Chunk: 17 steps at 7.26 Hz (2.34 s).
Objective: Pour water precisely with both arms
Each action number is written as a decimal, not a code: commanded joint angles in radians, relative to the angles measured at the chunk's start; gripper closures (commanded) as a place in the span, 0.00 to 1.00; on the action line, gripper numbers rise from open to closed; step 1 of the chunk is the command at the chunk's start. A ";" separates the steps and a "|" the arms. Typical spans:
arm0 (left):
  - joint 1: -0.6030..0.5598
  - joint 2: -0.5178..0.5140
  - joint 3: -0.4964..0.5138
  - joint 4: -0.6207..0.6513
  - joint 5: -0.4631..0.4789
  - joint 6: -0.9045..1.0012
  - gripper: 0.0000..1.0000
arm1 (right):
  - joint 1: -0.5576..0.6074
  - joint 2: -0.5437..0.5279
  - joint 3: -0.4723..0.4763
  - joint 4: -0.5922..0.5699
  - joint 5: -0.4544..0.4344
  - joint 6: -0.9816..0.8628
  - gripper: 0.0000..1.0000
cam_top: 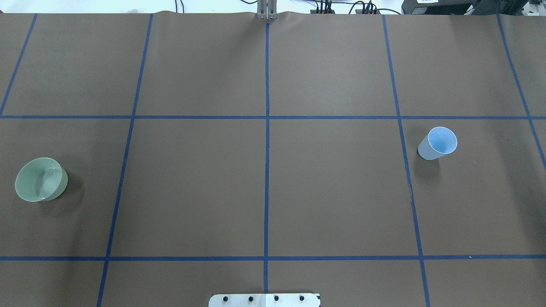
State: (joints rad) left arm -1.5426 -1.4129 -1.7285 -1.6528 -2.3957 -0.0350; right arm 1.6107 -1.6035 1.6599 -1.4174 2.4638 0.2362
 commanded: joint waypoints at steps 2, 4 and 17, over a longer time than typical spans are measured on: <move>0.006 -0.052 -0.026 -0.013 -0.023 -0.107 0.00 | 0.000 -0.007 0.000 0.000 0.000 0.000 0.00; 0.092 -0.011 -0.009 -0.236 -0.048 -0.417 0.00 | -0.002 -0.012 0.000 0.000 0.000 0.000 0.00; 0.564 -0.006 0.115 -0.642 0.128 -0.967 0.96 | -0.006 -0.010 0.000 0.002 0.000 0.000 0.00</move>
State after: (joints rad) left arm -0.9810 -1.4086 -1.6192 -2.2954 -2.2690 -0.9786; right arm 1.6046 -1.6137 1.6598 -1.4159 2.4636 0.2362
